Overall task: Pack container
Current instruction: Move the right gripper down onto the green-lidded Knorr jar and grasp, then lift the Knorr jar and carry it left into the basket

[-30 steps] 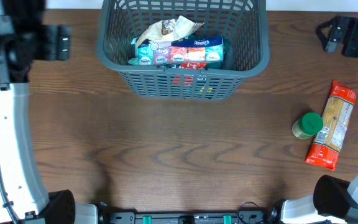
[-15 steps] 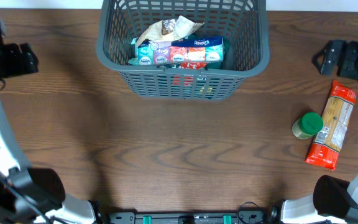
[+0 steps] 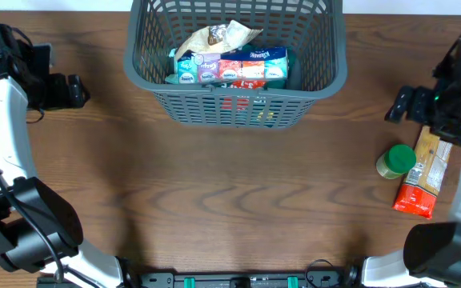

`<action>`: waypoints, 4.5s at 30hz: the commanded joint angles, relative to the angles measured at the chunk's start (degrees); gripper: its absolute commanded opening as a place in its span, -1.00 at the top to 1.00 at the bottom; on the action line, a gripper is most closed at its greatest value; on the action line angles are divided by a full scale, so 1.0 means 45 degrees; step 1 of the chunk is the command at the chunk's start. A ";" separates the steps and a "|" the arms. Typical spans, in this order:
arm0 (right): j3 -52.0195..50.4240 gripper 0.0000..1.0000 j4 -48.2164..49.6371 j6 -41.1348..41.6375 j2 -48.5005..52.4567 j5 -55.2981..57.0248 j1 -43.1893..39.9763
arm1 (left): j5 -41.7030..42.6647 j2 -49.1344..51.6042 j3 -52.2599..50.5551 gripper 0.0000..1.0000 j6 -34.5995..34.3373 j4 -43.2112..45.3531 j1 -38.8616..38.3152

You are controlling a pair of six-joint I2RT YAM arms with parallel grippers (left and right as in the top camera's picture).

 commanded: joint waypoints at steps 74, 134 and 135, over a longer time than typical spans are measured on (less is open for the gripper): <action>-0.9525 -0.17 0.9369 -0.0175 -0.0039 -0.0539 -0.1880 | 0.0787 -0.0155 -0.0044 -0.97 0.0860 -0.0486 -0.0058; 0.0437 0.98 0.9452 -0.5110 -0.1855 -0.4211 0.7388 | 0.0797 -0.0155 -0.0044 -0.97 0.0855 -0.0418 -0.0058; 0.0437 0.98 0.9544 -0.4920 -0.1511 -0.4051 0.7427 | 0.0797 -0.0155 -0.0044 -0.97 0.0855 -0.0423 -0.0058</action>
